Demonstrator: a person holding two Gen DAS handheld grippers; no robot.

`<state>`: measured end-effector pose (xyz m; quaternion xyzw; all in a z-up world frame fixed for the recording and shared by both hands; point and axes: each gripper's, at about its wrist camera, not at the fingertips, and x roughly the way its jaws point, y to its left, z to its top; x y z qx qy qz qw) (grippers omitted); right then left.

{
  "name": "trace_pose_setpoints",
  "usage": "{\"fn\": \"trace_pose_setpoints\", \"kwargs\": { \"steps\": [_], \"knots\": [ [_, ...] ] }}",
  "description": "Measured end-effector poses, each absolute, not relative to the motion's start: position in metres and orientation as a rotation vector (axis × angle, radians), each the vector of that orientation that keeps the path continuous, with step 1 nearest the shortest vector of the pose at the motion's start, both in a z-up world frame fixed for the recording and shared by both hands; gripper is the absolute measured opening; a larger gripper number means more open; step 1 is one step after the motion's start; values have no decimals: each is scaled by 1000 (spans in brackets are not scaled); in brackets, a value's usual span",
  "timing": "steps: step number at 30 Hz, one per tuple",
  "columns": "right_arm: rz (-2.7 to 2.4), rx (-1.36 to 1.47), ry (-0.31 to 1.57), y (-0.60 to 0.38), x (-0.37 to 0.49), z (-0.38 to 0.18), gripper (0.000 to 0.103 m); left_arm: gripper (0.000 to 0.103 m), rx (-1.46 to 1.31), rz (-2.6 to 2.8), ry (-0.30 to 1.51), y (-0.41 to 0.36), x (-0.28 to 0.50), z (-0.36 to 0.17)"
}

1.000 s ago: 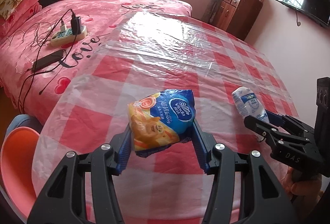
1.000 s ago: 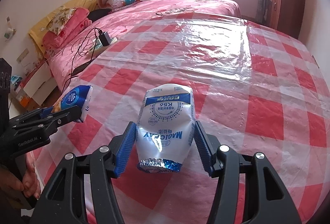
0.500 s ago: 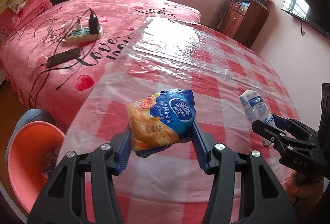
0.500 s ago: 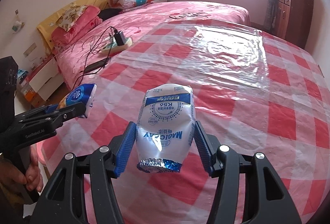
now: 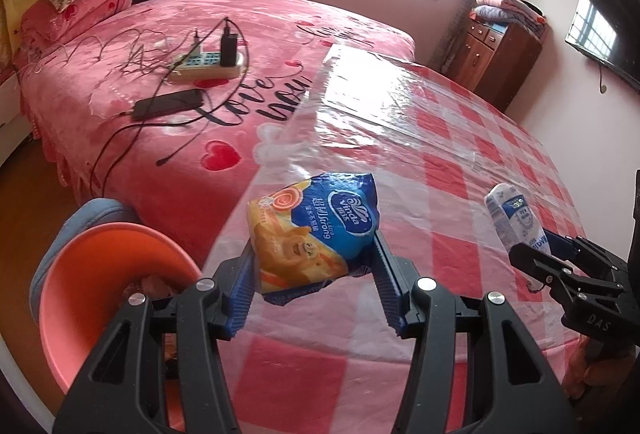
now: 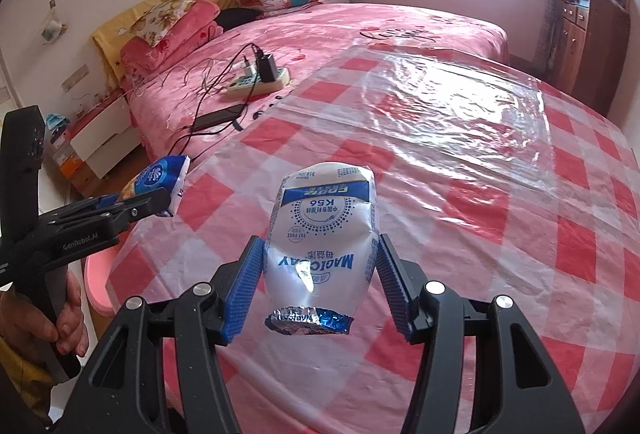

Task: Collect trash
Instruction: 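Carry the snack pack and milk bag over the orange bin with both tools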

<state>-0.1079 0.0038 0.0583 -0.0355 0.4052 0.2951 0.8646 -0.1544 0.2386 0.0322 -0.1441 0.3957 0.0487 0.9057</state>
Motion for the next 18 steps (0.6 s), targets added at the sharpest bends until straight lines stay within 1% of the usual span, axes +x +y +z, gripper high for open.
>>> {"fn": "trace_pose_setpoints", "kwargs": {
  "steps": [18],
  "knots": [
    [720, -162, 872, 65, -124, 62, 58, 55, -361, 222, 801, 308, -191, 24]
  ]
}}
